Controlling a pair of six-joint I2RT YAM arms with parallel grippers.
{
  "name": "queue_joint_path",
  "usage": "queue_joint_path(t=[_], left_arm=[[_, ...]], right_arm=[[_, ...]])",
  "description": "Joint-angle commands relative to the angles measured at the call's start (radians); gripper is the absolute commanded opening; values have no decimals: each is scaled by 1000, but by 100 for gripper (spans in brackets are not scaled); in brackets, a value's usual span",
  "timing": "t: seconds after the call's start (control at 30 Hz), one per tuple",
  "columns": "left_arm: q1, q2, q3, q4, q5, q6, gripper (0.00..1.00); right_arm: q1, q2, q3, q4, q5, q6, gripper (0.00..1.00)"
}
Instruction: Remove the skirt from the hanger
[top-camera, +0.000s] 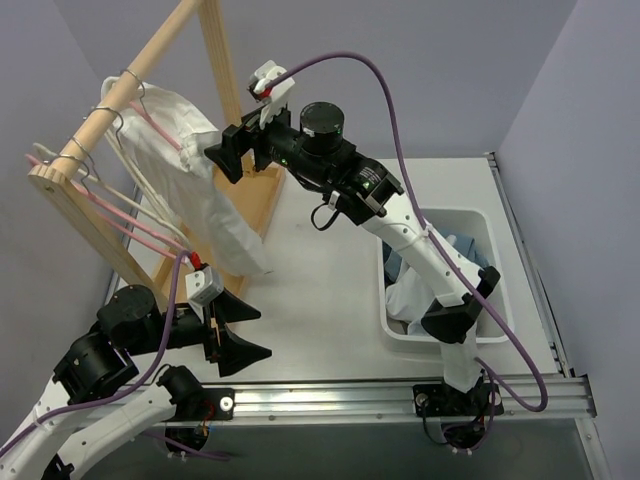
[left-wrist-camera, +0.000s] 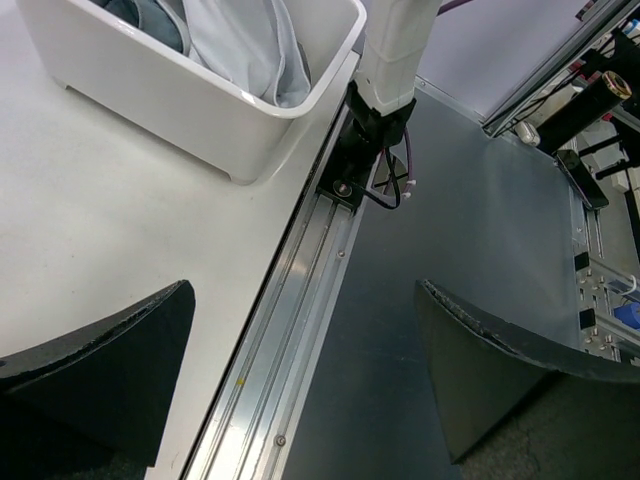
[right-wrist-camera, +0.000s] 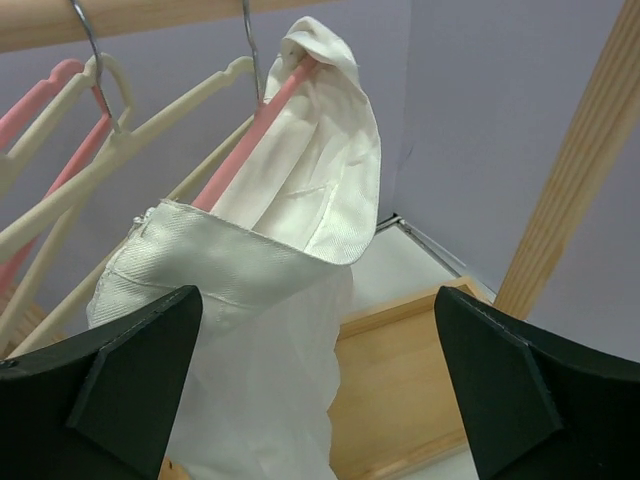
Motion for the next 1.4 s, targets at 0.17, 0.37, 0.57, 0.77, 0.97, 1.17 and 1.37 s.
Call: queue_joint_path(t=[0.17,0.37,0.57,0.77,0.97,1.17,1.37], left_arm=[[0,1,-14,50,37,22,100],[-1,1,-17,53,42,20,100],[0,1,-20,53,39,16,100],[0,7,-19,55,39,16,100],[0,1,-22,56,40,16,100],[-1,2,-25,58,43,16,100],[-1,1,-26,59,46,16,100]], right_arm=[[64,-58,-69,158,42,-79,97],[144,-52,-43,162,111,-136,99],[196,-59,-33,181,177,-162,100],[196,-47,-21,186,171,-150,100],[202,-21,-6,192,160,-135,100],[213,-1,-4,212,159,-132,100],[213,28,19,222,162,-129,100]])
